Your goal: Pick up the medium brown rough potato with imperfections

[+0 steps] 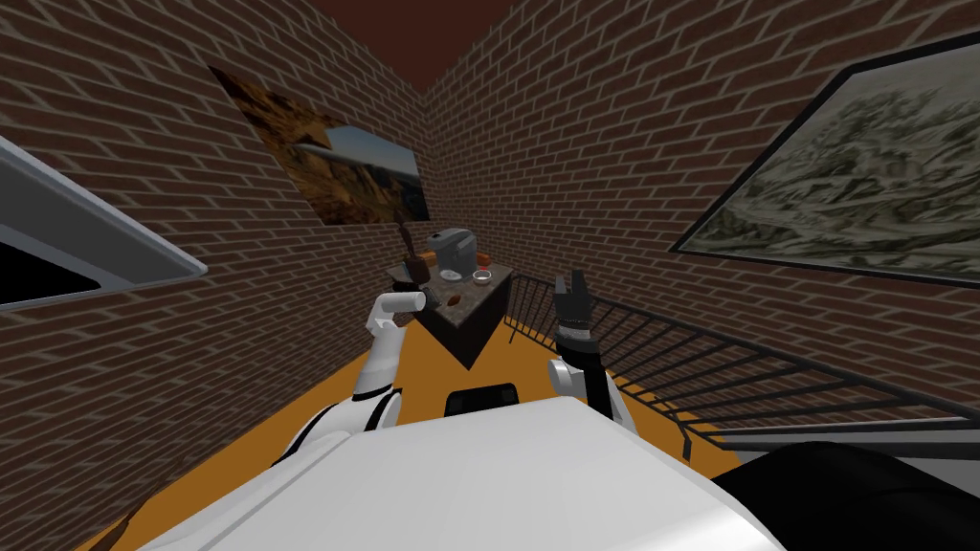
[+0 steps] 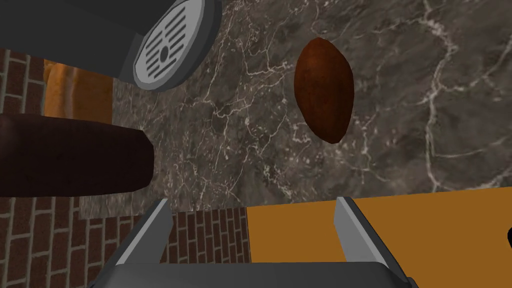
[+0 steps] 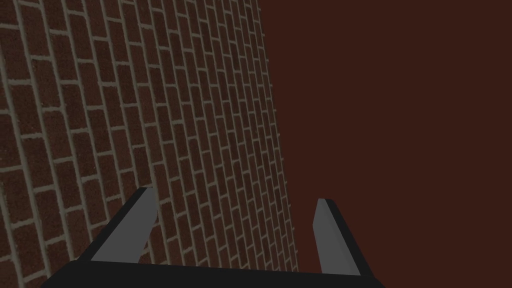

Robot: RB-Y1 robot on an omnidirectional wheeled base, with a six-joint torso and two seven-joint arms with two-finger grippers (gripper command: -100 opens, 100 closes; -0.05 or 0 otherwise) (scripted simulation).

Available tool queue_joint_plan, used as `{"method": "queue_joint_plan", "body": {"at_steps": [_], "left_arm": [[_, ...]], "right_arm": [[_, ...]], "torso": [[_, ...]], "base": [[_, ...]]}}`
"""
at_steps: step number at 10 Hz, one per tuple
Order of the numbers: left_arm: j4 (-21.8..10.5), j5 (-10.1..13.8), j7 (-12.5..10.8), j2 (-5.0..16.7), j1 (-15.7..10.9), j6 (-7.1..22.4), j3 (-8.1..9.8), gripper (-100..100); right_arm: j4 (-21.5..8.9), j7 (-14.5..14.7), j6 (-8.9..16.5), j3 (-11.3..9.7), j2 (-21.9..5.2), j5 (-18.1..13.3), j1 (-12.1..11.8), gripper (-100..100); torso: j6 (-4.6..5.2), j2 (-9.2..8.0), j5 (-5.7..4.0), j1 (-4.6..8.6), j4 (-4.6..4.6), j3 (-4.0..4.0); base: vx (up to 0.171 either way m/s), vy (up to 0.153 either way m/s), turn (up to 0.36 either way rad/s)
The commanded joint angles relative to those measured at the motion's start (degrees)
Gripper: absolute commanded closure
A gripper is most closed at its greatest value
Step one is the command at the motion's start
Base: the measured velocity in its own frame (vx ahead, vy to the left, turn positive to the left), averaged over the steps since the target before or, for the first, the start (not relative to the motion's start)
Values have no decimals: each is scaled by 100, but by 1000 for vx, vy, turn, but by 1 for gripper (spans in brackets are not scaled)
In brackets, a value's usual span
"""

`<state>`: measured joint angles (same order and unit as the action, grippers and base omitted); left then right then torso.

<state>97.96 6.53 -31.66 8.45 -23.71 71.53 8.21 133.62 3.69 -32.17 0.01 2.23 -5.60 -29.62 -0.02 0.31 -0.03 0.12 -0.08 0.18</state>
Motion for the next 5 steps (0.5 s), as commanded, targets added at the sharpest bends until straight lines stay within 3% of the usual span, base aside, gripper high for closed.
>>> {"method": "queue_joint_plan", "body": {"at_steps": [1, 5], "left_arm": [[-136, 44, -150, -87, -175, 286, 5, -100], [-377, 136, -355, -240, -388, 734, 33, -100]], "right_arm": [[0, 0, 0, 0, 0, 0, 0, 0], [0, 0, 0, 0, 0, 0, -1, 0]], "torso": [[0, 0, 0, 0, 0, 0], [0, 19, 0, -1, -4, 11]], "base": [[96, -23, -14], [109, -17, -10]]}}
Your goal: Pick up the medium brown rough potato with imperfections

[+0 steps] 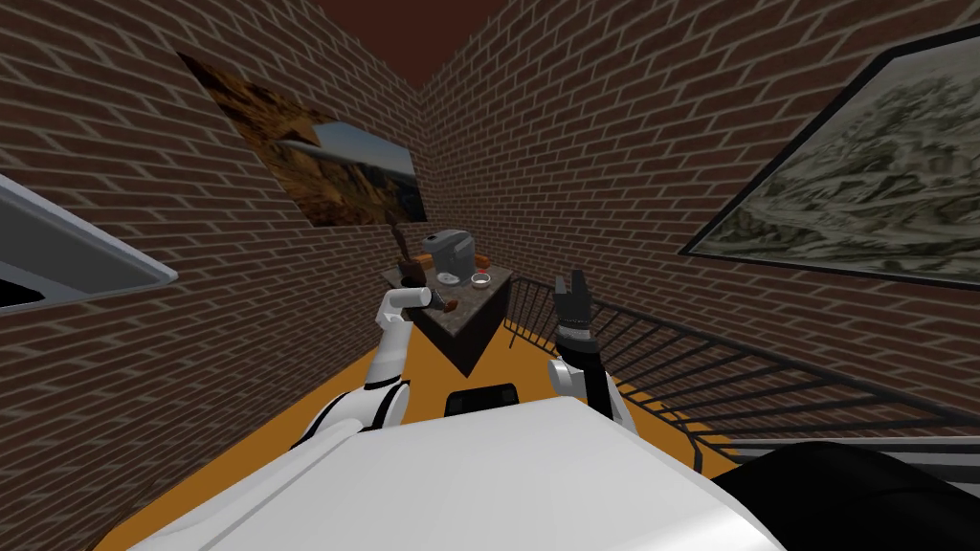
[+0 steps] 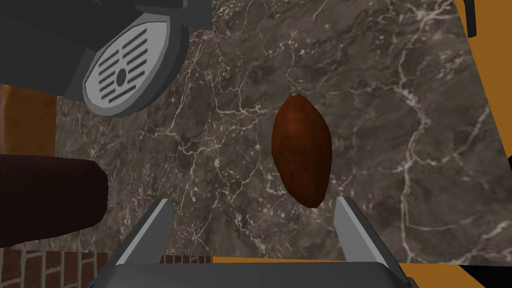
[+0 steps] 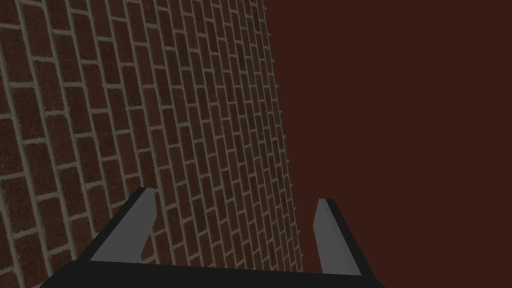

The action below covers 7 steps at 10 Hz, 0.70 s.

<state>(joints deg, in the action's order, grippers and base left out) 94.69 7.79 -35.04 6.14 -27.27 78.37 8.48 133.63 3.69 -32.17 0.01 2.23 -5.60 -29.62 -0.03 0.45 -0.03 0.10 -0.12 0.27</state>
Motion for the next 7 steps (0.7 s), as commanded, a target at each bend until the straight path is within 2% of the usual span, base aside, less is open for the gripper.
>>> {"method": "queue_joint_plan", "body": {"at_steps": [1, 3, 6, 7], "left_arm": [[-169, 46, -103, -98, -99, 230, 21, -100], [-398, 92, -237, -295, -142, 524, 49, -100], [-711, 94, -325, -533, 34, 772, 81, -100], [-580, 97, -326, -488, -24, 791, 78, -100]], "right_arm": [[0, 0, 0, 0, 0, 0, 0, 0], [0, 0, 0, 0, 0, 0, 0, 0], [0, 0, 0, 1, -1, 0, 0, 0], [0, 0, 0, 1, -1, 0, 0, 0]], "torso": [[0, 0, 0, 0, 0, 0], [0, 2, 2, -11, 0, 1], [-1, 4, 6, -27, -1, 2], [-2, -5, 8, -35, 0, -2]], "base": [[101, -6, 0], [130, 24, 0], [118, 54, 12], [37, 32, -1]]}}
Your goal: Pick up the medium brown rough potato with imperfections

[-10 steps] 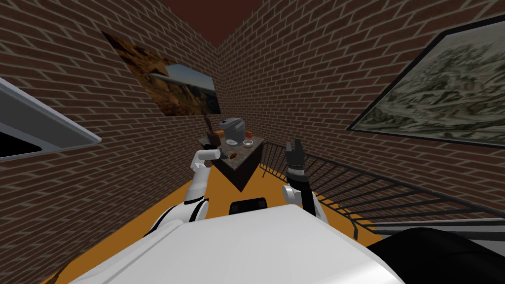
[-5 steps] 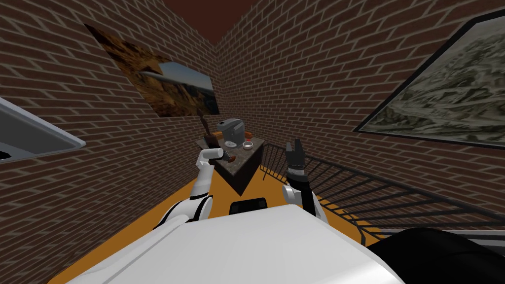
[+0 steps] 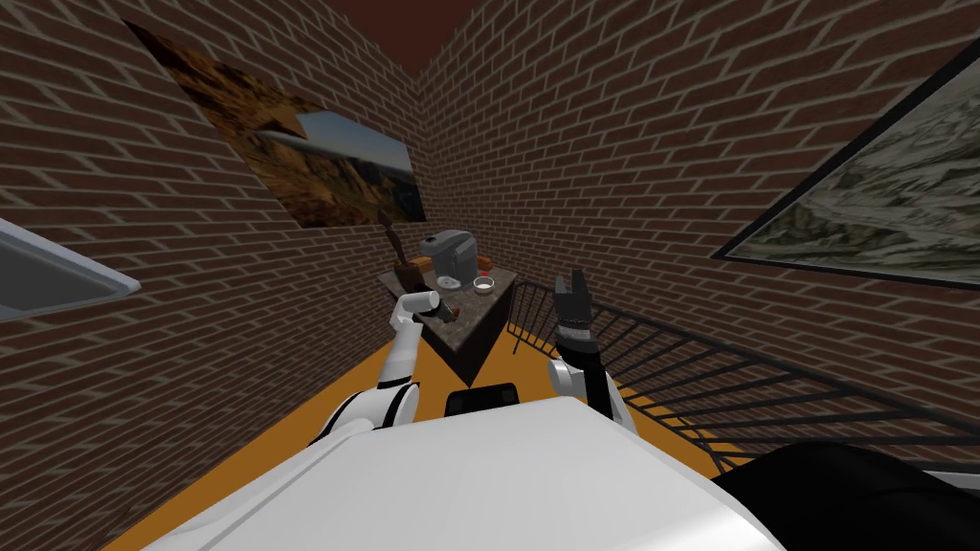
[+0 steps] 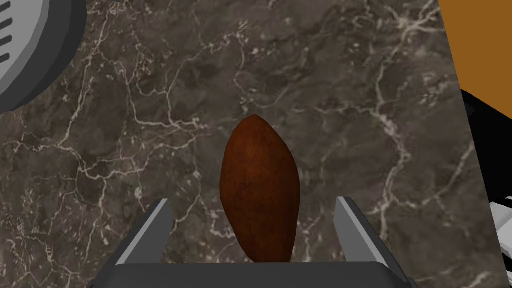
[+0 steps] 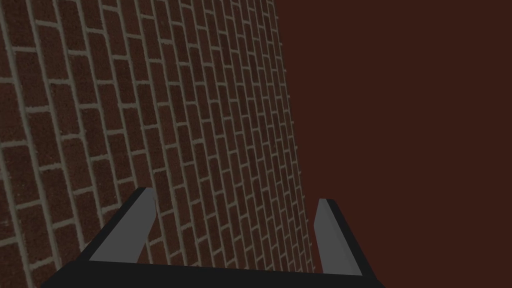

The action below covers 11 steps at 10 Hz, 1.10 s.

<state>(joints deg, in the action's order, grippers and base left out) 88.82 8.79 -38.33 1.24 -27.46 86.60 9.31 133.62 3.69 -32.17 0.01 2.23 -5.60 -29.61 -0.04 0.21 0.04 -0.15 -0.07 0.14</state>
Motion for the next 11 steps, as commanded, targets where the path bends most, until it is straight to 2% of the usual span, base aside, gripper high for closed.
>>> {"method": "queue_joint_plan", "body": {"at_steps": [1, 2, 4, 5, 6, 10, 11], "left_arm": [[0, 0, 0, 0, 0, 0, 0, 0], [-126, -5, 44, -12, 34, -166, 1, -100], [-252, -9, 87, -25, 69, -329, 2, -100], [-195, -4, 73, -19, 64, -254, 3, -100], [-202, -5, 78, -20, 69, -276, 2, 100], [-200, -4, 77, -22, 68, -274, 2, 100], [-200, -4, 77, -22, 68, -274, 2, 0]], "right_arm": [[0, 0, 0, 0, 0, 0, 0, 0], [0, 0, 0, 0, 0, 0, 0, 0], [0, 0, 0, -1, 1, 0, 0, 0], [0, 0, 0, -1, 1, 0, 0, 0], [0, 0, 0, -1, 1, 0, 1, 0], [0, 0, 0, -1, 0, 0, 1, 0], [0, 0, 0, -1, 0, 0, 1, 0]], "torso": [[0, 0, 0, 0, 0, 0], [0, -13, -3, 10, 3, -8], [1, -13, -5, 21, 4, -8], [1, -13, -5, 23, 3, -8], [1, -17, -5, 20, 5, -11], [1, -20, -4, 14, 5, -12], [1, -20, -4, 14, 5, -12]], "base": [[8, 6, 0], [21, -9, 3], [28, -19, 5], [12, -10, 2], [0, 0, 0], [0, 0, 0], [0, 0, 0]]}}
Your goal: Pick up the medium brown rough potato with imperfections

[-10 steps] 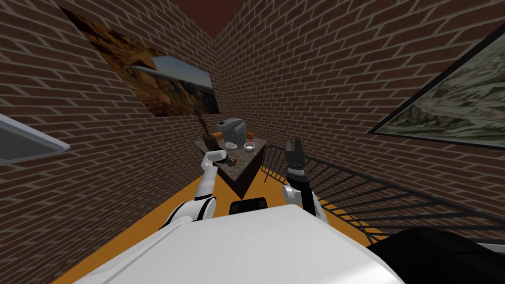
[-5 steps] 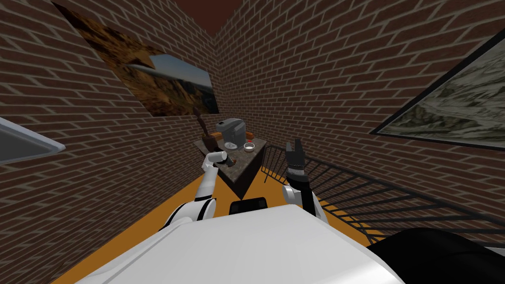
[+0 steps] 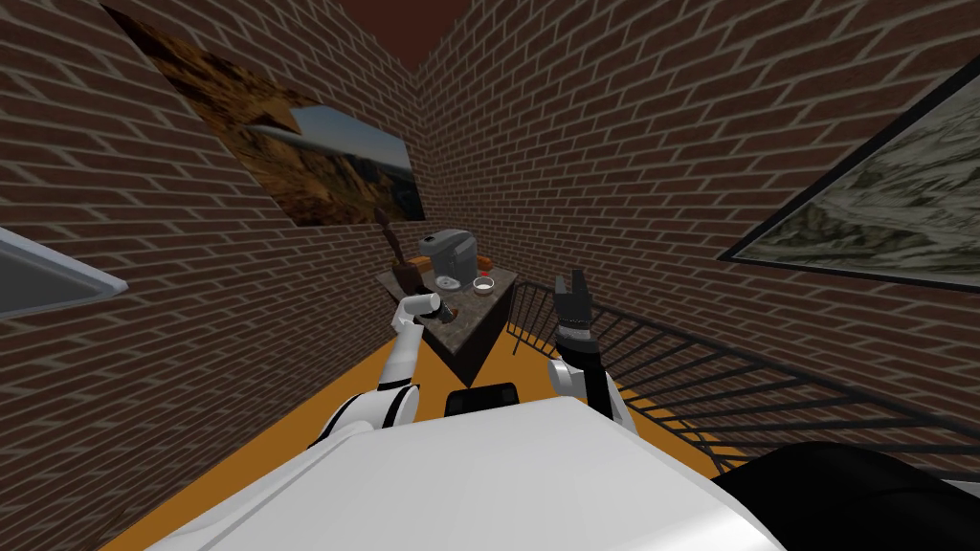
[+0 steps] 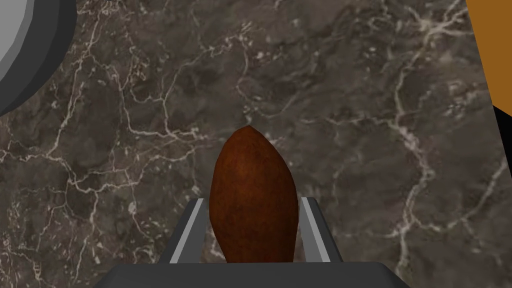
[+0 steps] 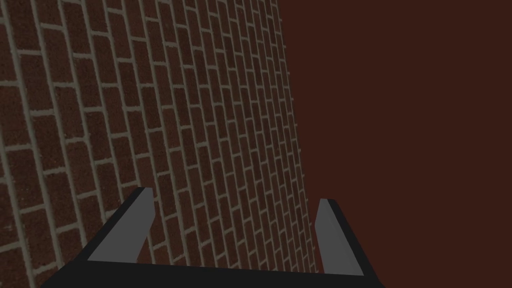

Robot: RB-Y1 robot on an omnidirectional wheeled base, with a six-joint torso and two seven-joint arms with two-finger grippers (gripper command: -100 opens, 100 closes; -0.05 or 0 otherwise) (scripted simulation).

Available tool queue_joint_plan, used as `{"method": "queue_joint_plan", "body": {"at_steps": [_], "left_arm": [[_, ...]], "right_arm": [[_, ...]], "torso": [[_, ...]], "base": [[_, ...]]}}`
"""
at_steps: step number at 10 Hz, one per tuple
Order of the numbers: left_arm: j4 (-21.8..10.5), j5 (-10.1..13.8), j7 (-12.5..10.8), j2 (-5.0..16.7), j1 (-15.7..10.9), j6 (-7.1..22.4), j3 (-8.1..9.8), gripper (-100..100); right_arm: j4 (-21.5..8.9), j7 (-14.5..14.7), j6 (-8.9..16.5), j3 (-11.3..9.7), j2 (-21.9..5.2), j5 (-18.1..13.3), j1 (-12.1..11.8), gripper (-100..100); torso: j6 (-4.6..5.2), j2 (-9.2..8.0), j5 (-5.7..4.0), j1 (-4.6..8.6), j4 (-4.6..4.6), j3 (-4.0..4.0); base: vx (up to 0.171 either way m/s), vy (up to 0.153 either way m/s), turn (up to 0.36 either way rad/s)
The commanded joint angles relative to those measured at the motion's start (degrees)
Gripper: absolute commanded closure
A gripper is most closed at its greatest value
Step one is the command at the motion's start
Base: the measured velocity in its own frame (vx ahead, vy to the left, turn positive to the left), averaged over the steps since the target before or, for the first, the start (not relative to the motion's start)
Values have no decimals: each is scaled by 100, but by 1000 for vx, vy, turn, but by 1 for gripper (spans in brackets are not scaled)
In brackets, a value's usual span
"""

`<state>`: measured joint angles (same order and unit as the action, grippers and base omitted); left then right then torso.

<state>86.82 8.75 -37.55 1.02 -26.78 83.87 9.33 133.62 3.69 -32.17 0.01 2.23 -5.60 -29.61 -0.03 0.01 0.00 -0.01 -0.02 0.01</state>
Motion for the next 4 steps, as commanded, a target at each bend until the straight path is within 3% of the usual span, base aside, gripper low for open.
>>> {"method": "queue_joint_plan", "body": {"at_steps": [1, 3, 4], "left_arm": [[138, 2, -56, 16, -52, 189, -2, 100], [139, -1, -59, 15, -63, 183, -4, 100], [146, 1, -64, 18, -70, 207, -2, 0]], "right_arm": [[0, 0, 0, 0, 0, 0, 0, 0], [0, 0, 0, 0, 0, 0, 0, 0], [0, 0, 0, 0, 0, 0, 0, 0]], "torso": [[0, 0, 0, 0, 0, 0], [-1, -16, 1, -9, 4, -10], [-1, -11, 2, -6, 2, -7]], "base": [[-23, 15, -7], [-30, 18, -6], [0, 0, 0]]}}
